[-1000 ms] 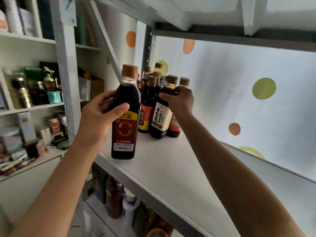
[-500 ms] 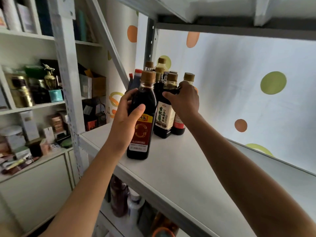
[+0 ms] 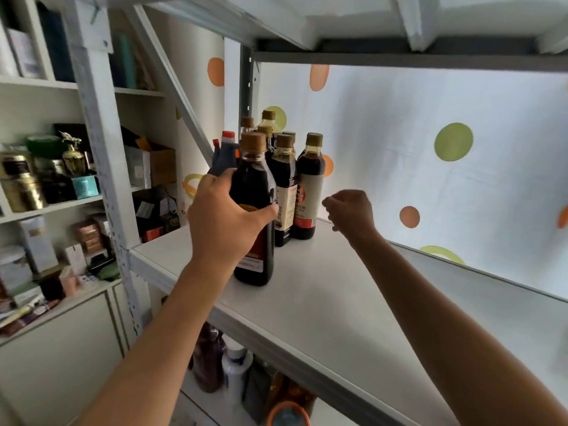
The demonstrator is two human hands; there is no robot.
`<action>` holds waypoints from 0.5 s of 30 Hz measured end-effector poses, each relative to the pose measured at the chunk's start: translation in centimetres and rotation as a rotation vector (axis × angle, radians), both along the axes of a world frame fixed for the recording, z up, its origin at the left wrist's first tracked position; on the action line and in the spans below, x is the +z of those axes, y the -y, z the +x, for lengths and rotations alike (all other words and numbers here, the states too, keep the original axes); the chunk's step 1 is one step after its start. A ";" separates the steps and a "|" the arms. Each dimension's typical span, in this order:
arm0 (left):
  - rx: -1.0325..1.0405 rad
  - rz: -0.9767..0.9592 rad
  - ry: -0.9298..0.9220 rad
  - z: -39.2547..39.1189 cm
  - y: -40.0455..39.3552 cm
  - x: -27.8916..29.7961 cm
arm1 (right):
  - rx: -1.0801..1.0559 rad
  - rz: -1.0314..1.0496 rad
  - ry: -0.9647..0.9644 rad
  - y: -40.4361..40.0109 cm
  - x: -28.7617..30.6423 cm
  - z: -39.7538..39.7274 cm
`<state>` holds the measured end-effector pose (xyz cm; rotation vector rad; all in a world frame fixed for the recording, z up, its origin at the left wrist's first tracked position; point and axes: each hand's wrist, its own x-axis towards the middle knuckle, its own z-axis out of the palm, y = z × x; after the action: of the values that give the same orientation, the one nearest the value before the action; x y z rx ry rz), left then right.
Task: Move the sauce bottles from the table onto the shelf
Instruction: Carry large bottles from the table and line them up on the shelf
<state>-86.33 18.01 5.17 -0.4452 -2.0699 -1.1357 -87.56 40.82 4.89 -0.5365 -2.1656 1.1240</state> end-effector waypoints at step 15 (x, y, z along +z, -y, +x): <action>-0.126 -0.021 -0.037 -5.0 -10.7 0.7 | -0.134 0.082 0.305 -2.9 -5.7 1.4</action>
<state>-91.34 28.76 5.89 -0.6095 -2.0473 -1.1704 -86.13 43.67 -0.84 -0.8488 -2.3800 0.9255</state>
